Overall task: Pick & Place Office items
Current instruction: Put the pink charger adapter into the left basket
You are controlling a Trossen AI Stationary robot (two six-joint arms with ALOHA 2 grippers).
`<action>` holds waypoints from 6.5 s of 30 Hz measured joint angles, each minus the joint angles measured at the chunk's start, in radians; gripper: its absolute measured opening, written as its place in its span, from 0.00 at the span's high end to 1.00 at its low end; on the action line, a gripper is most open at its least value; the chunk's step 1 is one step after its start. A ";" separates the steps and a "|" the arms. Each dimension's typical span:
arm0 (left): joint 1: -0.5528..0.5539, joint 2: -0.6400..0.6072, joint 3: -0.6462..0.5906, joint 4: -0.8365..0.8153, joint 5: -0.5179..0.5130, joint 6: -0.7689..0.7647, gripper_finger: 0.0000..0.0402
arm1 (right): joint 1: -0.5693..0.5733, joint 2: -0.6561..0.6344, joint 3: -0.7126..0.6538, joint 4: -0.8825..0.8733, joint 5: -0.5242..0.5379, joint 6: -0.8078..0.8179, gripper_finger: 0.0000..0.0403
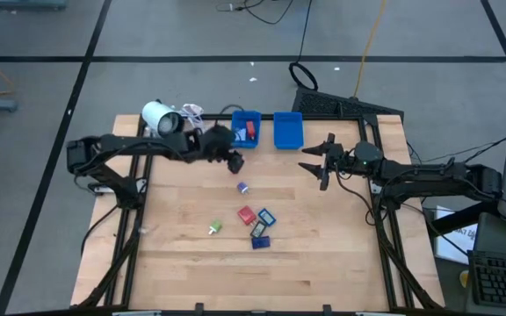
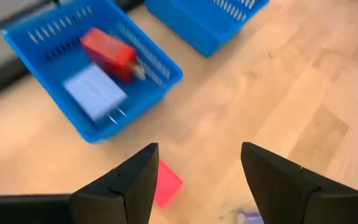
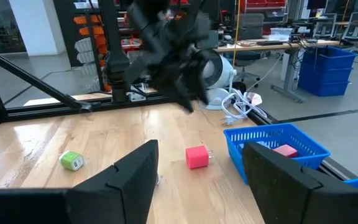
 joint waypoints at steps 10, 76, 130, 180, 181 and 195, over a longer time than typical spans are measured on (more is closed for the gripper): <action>-0.074 0.009 -0.138 0.123 -0.122 -0.241 0.48 | 0.000 0.000 0.000 0.000 0.000 0.000 0.45; -0.102 0.270 -0.165 0.256 -0.318 -0.324 0.31 | 0.000 0.000 0.000 0.008 0.000 0.008 0.45; -0.102 0.270 -0.165 0.243 -0.319 -0.257 0.58 | 0.000 0.000 -0.001 0.006 0.000 0.008 0.45; -0.102 0.269 -0.165 0.243 -0.318 -0.258 0.47 | 0.000 0.000 -0.001 0.006 0.000 0.008 0.45; -0.102 0.269 -0.165 0.243 -0.318 -0.258 0.47 | 0.000 0.000 -0.001 0.006 0.000 0.008 0.45; -0.102 0.269 -0.165 0.243 -0.318 -0.258 0.47 | 0.000 0.000 -0.001 0.006 0.000 0.008 0.45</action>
